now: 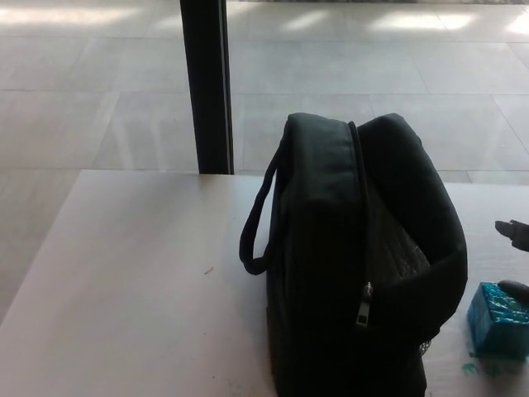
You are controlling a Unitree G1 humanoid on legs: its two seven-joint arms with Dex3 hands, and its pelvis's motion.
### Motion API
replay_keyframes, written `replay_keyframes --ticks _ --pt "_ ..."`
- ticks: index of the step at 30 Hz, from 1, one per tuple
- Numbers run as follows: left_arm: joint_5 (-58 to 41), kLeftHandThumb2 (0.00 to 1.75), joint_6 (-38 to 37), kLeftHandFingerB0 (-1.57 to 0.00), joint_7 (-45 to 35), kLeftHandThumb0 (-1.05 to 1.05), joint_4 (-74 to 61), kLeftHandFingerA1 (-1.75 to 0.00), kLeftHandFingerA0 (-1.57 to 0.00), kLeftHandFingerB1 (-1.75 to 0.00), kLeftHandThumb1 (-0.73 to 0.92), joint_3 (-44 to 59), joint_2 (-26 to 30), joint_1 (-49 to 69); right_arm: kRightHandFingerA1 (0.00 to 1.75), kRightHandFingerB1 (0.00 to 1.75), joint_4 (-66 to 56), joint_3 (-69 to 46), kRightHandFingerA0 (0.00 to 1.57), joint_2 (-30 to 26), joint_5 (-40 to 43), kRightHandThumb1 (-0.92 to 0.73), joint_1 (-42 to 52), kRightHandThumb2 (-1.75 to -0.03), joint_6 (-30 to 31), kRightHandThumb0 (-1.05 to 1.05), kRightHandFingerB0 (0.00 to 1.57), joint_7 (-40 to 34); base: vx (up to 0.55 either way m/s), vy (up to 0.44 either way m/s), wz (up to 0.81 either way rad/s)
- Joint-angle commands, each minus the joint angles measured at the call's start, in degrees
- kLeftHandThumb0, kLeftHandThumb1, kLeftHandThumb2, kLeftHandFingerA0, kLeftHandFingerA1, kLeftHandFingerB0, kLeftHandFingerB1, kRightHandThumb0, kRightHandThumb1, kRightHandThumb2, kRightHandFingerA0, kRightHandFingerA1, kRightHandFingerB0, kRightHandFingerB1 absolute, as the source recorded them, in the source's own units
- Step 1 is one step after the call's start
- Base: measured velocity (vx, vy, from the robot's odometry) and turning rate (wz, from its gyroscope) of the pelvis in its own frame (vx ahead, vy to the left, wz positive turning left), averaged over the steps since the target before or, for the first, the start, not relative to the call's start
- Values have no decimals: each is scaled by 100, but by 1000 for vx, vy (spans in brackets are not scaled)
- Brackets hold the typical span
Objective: The robot uses its right hand to pick up the cube kept on the middle of the desk and put it inside the bag next to it
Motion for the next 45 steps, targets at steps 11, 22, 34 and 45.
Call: replay_keyframes --ticks 11,22,34,45 --pt "-13 60 39 -31 -48 -67 32 -48 -32 -38 68 -24 180 -47 5 11 159 -73 0 -59 -254 -65 224 -105 -81 -105 5 656 0 0 0" --pt "25 61 8 -33 -12 -68 49 -50 -34 -39 69 -163 176 -108 2 8 558 147 0 556 -589 -61 -29 -102 -51 -105 1 479 0 0 0" --pt "-42 61 117 -31 -37 -66 4 -49 -32 -38 69 -122 187 -186 3 14 842 349 0 682 -974 -55 -55 -95 -138 -96 2 442 0 0 0" --pt "-28 61 94 -33 -45 -68 17 -48 -31 -39 69 -111 238 -271 89 29 914 1433 9 262 -1811 -39 -268 -63 20 -58 5 1283 0 0 0"
